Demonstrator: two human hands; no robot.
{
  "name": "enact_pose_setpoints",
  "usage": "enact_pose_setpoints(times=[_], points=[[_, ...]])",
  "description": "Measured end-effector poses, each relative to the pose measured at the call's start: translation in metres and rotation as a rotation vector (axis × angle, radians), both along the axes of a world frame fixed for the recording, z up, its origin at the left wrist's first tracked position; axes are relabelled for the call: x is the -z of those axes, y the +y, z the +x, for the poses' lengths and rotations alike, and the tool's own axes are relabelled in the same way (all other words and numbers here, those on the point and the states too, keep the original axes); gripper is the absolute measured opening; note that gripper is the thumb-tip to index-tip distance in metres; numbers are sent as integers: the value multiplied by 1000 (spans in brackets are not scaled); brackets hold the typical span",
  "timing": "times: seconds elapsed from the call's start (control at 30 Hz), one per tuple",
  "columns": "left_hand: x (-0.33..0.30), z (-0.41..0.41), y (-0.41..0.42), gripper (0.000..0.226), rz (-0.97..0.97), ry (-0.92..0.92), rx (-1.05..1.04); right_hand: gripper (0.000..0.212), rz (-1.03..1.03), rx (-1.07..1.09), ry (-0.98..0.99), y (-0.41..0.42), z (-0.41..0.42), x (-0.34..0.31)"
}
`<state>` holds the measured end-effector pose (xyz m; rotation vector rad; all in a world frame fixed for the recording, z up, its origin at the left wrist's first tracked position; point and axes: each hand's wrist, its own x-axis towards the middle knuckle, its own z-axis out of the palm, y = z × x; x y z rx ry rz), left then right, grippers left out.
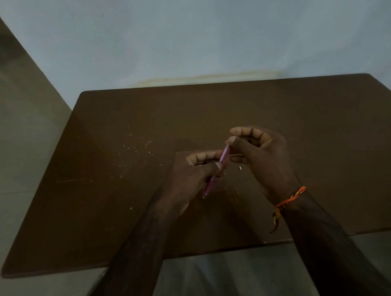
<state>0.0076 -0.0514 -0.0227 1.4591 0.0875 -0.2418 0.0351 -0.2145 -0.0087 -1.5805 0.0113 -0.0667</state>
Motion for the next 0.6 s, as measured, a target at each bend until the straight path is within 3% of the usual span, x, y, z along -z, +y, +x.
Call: enact_pose_setpoints(times=[0.6], points=[[3,2,3,26,33,-9,-39,22,-164,-134,-1,-3,-1,-1]])
